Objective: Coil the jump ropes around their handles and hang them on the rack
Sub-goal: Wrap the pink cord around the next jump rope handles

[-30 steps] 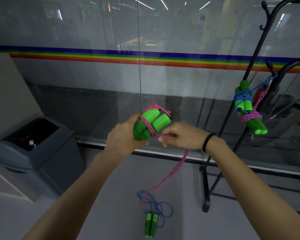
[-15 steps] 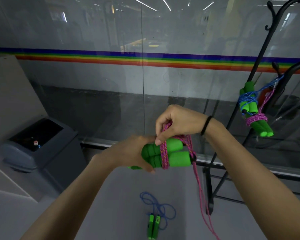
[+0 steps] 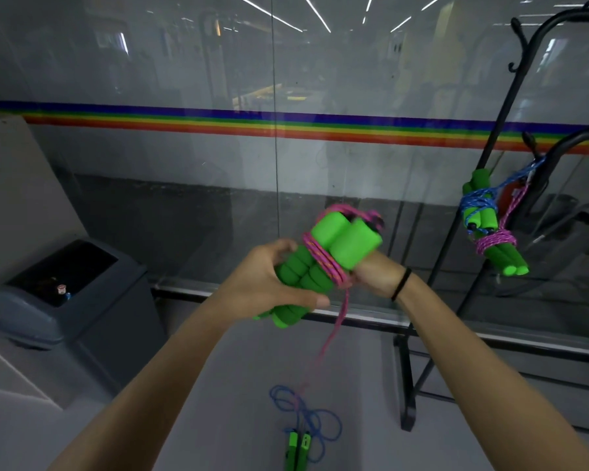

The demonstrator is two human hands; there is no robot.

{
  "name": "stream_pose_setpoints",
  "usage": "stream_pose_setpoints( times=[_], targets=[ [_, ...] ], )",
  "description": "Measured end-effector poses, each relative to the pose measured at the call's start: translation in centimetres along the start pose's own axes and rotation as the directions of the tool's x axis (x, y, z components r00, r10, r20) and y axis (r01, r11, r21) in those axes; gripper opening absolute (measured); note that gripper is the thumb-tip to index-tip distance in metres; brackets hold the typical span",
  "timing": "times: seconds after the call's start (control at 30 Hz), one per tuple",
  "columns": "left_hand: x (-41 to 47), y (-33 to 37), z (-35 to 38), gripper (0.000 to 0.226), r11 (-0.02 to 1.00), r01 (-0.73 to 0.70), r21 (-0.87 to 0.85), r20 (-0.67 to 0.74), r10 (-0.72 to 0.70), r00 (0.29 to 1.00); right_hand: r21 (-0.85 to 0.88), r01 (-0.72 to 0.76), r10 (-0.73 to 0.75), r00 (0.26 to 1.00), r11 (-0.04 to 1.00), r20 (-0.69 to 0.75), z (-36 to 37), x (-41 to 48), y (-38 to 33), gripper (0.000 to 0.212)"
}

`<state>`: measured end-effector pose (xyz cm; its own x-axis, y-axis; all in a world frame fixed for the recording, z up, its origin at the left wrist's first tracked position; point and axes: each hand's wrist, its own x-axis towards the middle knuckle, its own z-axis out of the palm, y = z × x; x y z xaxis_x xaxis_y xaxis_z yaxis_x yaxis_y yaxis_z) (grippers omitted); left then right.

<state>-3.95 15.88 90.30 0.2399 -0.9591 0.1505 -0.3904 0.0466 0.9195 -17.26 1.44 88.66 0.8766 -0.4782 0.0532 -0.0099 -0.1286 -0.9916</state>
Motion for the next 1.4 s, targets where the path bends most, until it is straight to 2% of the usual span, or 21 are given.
stream_pose_setpoints(
  times=[0.1,0.17,0.27,0.37,0.47,0.57,0.67,0.77,0.8,0.87,0.97,1.0,1.07,1.13,1.17,1.23,1.3,1.4],
  targets=[
    [0.4,0.0,-0.8,0.069,0.985,0.012,-0.171,-0.153,-0.038,0.988,-0.159,-0.052,0.081,0.980,0.986,0.183,0.8,-0.4,0.6,0.037],
    [0.7,-0.4,-1.4,0.087,0.982,0.044,-0.185,-0.198,-0.081,0.977,-0.247,-0.051,0.107,0.970,0.968,0.219,1.0,-1.1,0.2,0.040],
    [1.1,-1.6,-2.1,0.090,0.998,0.058,-0.005,-0.287,-0.057,0.956,-0.445,-0.014,0.130,0.964,0.895,0.230,1.6,-1.6,-1.6,0.041],
    [1.3,-2.6,-2.7,0.082,0.988,0.069,0.140,-0.349,-0.016,0.937,-0.684,0.125,0.083,0.961,0.719,0.263,1.8,-1.8,-3.7,0.032],
    [1.0,-2.8,-3.1,0.080,0.925,0.074,0.374,-0.312,0.050,0.949,-0.801,0.245,-0.008,0.958,0.546,0.287,1.8,-1.8,-5.1,0.025],
    [0.3,-2.6,-3.0,0.083,0.807,0.079,0.585,-0.203,0.052,0.978,-0.825,0.273,-0.036,0.955,0.495,0.295,1.6,-1.5,-6.2,0.024],
    [-0.3,-1.9,-2.4,0.084,0.675,-0.013,0.738,0.010,0.008,1.000,-0.815,0.275,-0.057,0.956,0.510,0.287,1.4,-1.2,-7.3,0.019],
    [-1.2,-0.8,-1.6,0.080,0.613,-0.146,0.776,0.185,0.000,0.983,-0.775,0.296,-0.076,0.949,0.559,0.307,1.3,-0.4,-7.9,0.021],
    [-1.4,-0.5,-1.3,0.078,0.621,-0.175,0.764,0.222,0.003,0.975,-0.733,0.295,-0.086,0.947,0.612,0.310,1.1,-0.3,-8.0,0.024],
    [-1.8,-0.2,-0.9,0.077,0.714,-0.209,0.668,0.257,0.041,0.965,-0.611,0.268,-0.090,0.948,0.745,0.307,0.8,0.1,-7.9,0.028],
    [-2.2,0.2,-0.9,0.071,0.847,-0.224,0.482,0.190,0.148,0.970,-0.464,0.203,-0.076,0.958,0.862,0.278,0.4,0.5,-6.6,0.007],
    [-2.3,0.3,-1.0,0.067,0.862,-0.217,0.458,0.151,0.165,0.975,-0.426,0.171,-0.064,0.965,0.889,0.253,0.1,0.5,-6.0,0.009],
    [-2.4,0.7,-1.2,0.065,0.895,-0.192,0.404,0.068,0.180,0.981,-0.346,0.110,-0.052,0.984,0.932,0.171,-0.5,0.2,-4.6,0.025],
    [-2.1,0.7,-1.5,0.066,0.938,-0.160,0.308,-0.020,0.175,0.984,-0.296,-0.009,0.001,1.000,0.955,-0.025,-0.4,-0.1,-3.0,0.038],
    [-2.0,0.7,-1.6,0.066,0.954,-0.136,0.267,-0.062,0.158,0.985,-0.304,-0.039,0.015,0.997,0.952,-0.082,0.0,-0.3,-2.6,0.036],
    [-1.6,0.6,-1.7,0.068,0.970,-0.088,0.224,-0.144,0.123,0.982,-0.361,0.011,-0.016,1.000,0.933,-0.011,0.7,0.3,-1.8,0.032],
    [-1.2,0.5,-1.8,0.068,0.975,-0.064,0.214,-0.215,0.111,0.970,-0.392,0.005,-0.006,1.000,0.920,-0.002,1.6,1.2,-1.8,0.039],
    [-0.9,-0.1,-2.1,0.066,0.974,-0.027,0.223,-0.298,0.095,0.950,-0.429,0.042,-0.013,0.997,0.902,0.072,2.4,1.4,-1.7,0.038]
  ],
)
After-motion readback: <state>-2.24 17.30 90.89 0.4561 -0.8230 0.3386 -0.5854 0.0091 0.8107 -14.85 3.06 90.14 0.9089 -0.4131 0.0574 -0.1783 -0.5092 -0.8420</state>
